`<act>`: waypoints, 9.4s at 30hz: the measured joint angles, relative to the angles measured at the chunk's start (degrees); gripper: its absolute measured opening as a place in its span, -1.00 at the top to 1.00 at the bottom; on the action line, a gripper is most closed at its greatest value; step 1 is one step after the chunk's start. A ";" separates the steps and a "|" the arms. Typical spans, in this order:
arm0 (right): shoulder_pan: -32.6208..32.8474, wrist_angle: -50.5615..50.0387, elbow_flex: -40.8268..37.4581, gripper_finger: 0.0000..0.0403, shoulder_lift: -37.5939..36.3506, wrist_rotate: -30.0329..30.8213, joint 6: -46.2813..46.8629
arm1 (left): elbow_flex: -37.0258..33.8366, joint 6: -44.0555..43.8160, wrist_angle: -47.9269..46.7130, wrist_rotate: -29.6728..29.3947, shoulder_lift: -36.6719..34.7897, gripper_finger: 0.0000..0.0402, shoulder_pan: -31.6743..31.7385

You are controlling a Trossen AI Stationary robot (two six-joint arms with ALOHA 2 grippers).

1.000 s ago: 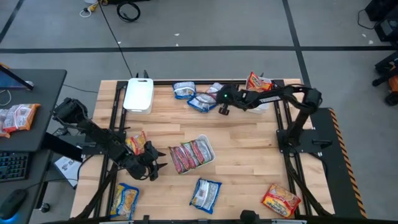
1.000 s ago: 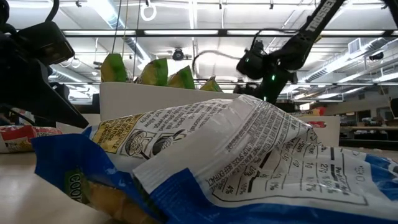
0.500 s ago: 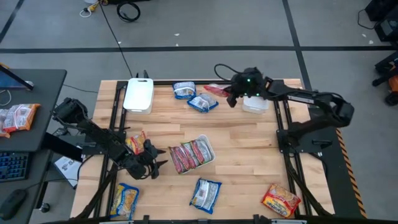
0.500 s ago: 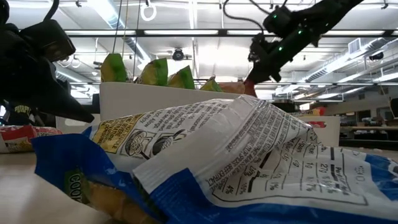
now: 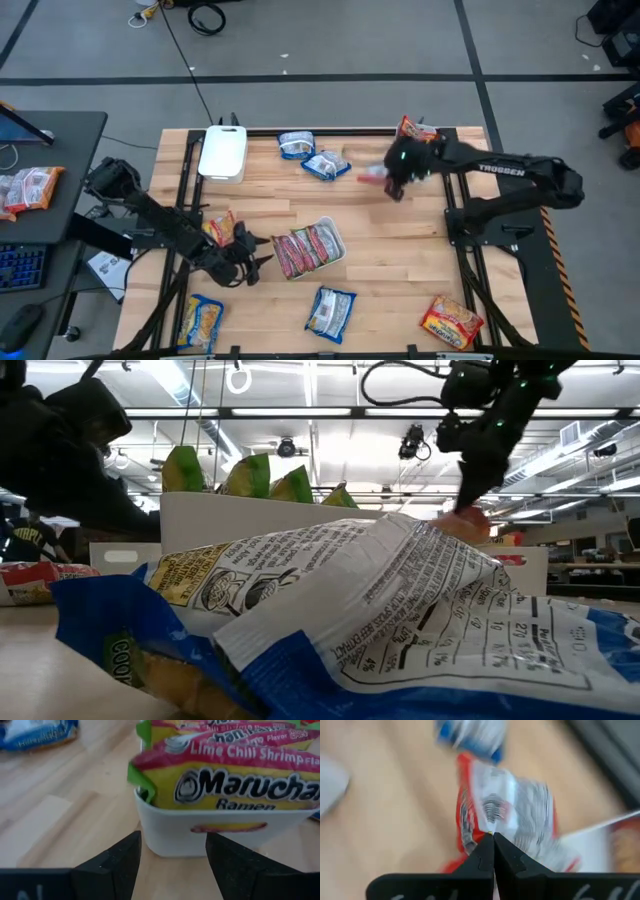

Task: Sort Maruchan noodles
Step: Put the orange noodle pack into the top right white bin

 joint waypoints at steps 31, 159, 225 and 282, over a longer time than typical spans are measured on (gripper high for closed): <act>22.67 24.13 0.02 0.53 18.19 10.89 19.25 | 0.43 -0.01 -0.11 15.00 0.00 -0.13 6.57; -9.79 10.45 -11.30 0.91 -14.98 -5.12 -16.90 | 0.45 1.86 -1.72 12.94 -0.02 -0.13 11.73; -9.06 28.26 -20.94 0.11 -7.64 29.94 2.74 | 0.45 2.65 -1.92 15.82 -0.02 -0.13 11.73; 75.20 -28.41 42.32 0.20 61.68 -22.37 56.89 | 0.43 8.75 3.22 19.56 0.00 -0.13 5.73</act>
